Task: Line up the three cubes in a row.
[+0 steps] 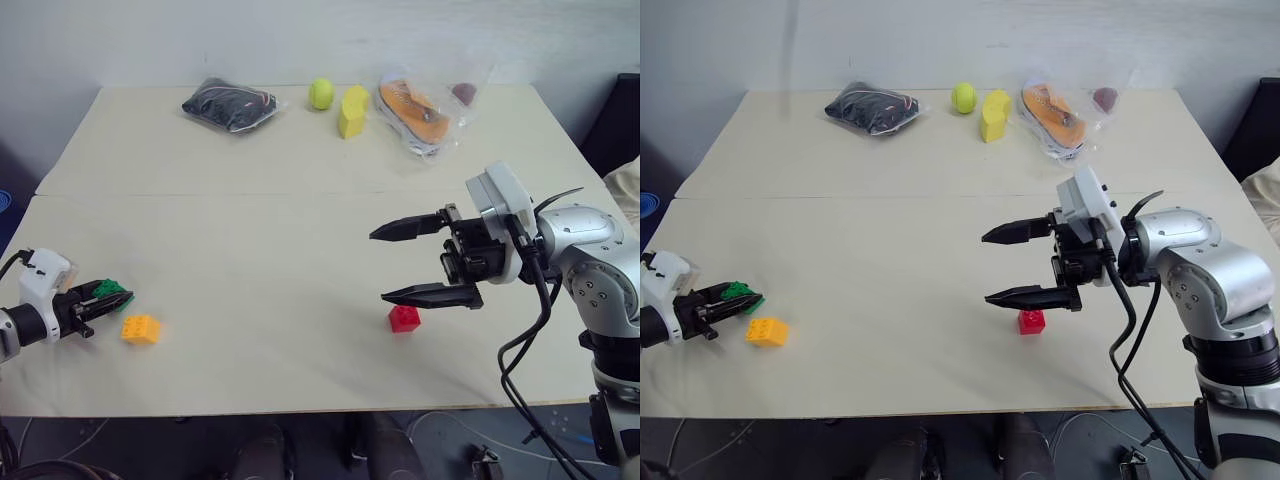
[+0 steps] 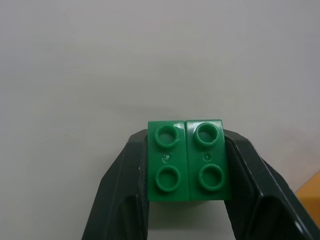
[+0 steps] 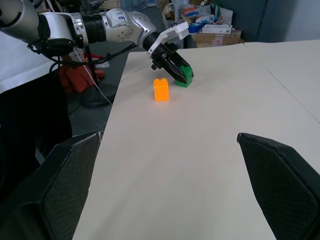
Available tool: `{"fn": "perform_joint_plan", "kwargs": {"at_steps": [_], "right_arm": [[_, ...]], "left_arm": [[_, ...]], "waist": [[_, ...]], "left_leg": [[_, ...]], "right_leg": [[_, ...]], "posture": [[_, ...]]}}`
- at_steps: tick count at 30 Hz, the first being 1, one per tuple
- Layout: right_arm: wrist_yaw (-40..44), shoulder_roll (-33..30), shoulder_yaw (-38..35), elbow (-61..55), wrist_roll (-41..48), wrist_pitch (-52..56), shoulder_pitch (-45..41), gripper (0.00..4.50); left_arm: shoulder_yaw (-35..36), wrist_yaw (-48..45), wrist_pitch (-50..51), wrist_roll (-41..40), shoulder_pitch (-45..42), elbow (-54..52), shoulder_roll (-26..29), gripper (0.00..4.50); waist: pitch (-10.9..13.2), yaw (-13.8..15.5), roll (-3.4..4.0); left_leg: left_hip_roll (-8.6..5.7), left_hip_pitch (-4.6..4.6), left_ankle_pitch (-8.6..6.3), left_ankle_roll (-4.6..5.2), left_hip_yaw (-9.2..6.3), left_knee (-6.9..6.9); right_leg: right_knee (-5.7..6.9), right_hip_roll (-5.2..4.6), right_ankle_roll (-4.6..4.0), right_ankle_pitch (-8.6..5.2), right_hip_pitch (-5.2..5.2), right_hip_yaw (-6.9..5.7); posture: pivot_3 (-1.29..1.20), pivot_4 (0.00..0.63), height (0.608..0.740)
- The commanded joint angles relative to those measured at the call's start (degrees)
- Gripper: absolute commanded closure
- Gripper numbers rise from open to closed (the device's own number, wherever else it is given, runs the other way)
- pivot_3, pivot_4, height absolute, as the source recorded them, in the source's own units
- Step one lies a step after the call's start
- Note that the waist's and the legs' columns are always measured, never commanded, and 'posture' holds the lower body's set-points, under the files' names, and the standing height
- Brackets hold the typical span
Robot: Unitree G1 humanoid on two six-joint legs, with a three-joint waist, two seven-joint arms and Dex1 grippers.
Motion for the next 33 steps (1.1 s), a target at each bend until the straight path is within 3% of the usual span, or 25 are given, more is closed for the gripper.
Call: {"fn": "perform_joint_plan", "kwargs": {"at_steps": [1,6,9,13,17,21,33], "right_arm": [[2.7,-3.1,-1.4,0.0,-1.0,-2.0,0.9,0.00],[6.3,-7.4,-2.2,-1.2,-2.1,-4.7,6.1,0.00],[7.9,-9.7,-3.0,-2.3,-3.5,-7.5,10.8,0.00],[9.6,-12.1,-4.6,-2.2,-5.9,-11.7,16.0,0.00],[9.1,-13.3,-6.1,-0.8,-8.5,-15.0,19.3,0.00],[7.2,-13.8,-9.1,0.8,-10.0,-16.1,22.7,0.00],[3.3,-13.1,-13.4,0.2,-11.9,-18.0,31.3,0.00]], "left_arm": [[0.5,-1.5,3.1,-3.1,-2.3,-8.8,1.7,3.00],[-5.0,-4.5,13.0,-8.5,-7.6,-28.5,4.7,3.00],[-13.7,-4.5,18.4,-9.2,-11.9,-41.5,6.2,3.00],[-23.8,-3.8,23.9,-9.7,-17.9,-48.9,3.5,3.00],[-34.3,-2.1,24.7,-5.6,-22.9,-49.5,-2.6,3.00],[-43.3,-2.9,19.0,1.9,-24.1,-45.8,-6.3,3.00],[-51.1,-3.9,14.7,9.6,-29.3,-36.1,-17.4,3.00]], "waist": [[0.0,0.1,-0.04],[-0.1,1.5,-0.21],[-0.1,1.5,-0.20],[-0.1,1.5,-0.20],[-0.1,1.5,-0.20],[-0.1,1.7,-0.20],[-0.1,3.2,-0.22]], "left_leg": [[0.00,0.00,0.00,0.00,0.00,0.00],[-0.07,-0.12,0.03,0.06,-0.13,0.09],[-0.17,-0.10,0.04,0.10,-0.12,0.07],[-0.16,-0.06,0.08,0.11,0.00,0.07],[-0.13,0.02,0.18,0.00,0.05,0.09],[-0.14,0.02,0.20,-0.01,0.04,0.10],[-0.25,-0.03,0.28,0.17,-0.02,0.21]], "right_leg": [[0.00,0.00,0.00,0.00,0.00,0.00],[-0.06,-0.08,0.06,0.04,0.04,-0.07],[-0.11,-0.13,0.09,0.05,0.07,-0.02],[-0.09,0.03,0.14,0.08,0.08,0.09],[-0.23,0.21,0.14,0.08,0.08,0.16],[-0.24,0.25,0.14,0.08,0.08,0.18],[-0.26,0.25,0.21,0.12,0.13,0.11]], "posture": [[0.00,0.150,0.740],[0.00,0.150,0.740],[0.00,0.150,0.740],[0.00,0.150,0.740],[0.00,0.150,0.740],[0.00,0.150,0.740],[0.00,0.150,0.740]]}}
